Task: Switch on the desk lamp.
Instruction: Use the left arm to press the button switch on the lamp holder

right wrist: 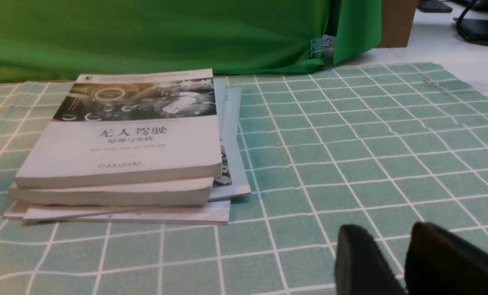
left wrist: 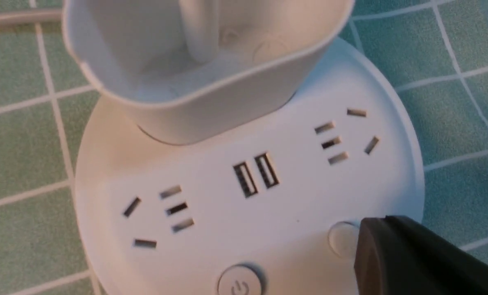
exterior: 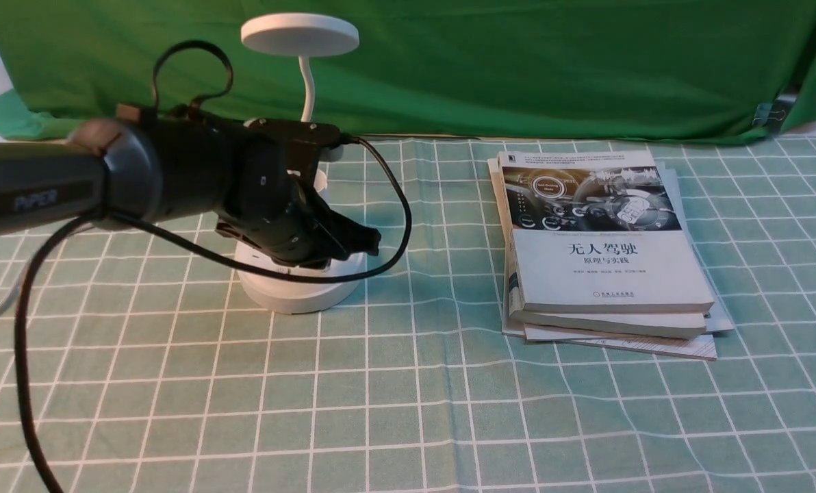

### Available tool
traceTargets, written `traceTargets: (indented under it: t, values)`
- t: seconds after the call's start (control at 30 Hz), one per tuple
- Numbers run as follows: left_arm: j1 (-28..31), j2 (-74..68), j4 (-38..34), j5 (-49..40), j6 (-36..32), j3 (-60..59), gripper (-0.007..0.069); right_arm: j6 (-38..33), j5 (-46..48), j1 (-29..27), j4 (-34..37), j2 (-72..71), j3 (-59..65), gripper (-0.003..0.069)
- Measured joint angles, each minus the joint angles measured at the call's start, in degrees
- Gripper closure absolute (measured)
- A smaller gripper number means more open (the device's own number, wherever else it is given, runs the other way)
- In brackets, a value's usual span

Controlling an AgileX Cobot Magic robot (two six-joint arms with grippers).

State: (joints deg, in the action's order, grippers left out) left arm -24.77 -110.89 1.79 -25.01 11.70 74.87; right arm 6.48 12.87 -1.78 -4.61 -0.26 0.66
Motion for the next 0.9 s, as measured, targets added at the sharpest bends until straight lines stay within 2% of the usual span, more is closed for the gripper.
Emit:
traceTargets:
  t: [0.9]
  values:
    - [0.0,-1.62,0.94,1.9,2.31,0.36,0.0623,0.0,0.08,0.0,0.0,0.0,0.0,0.0418]
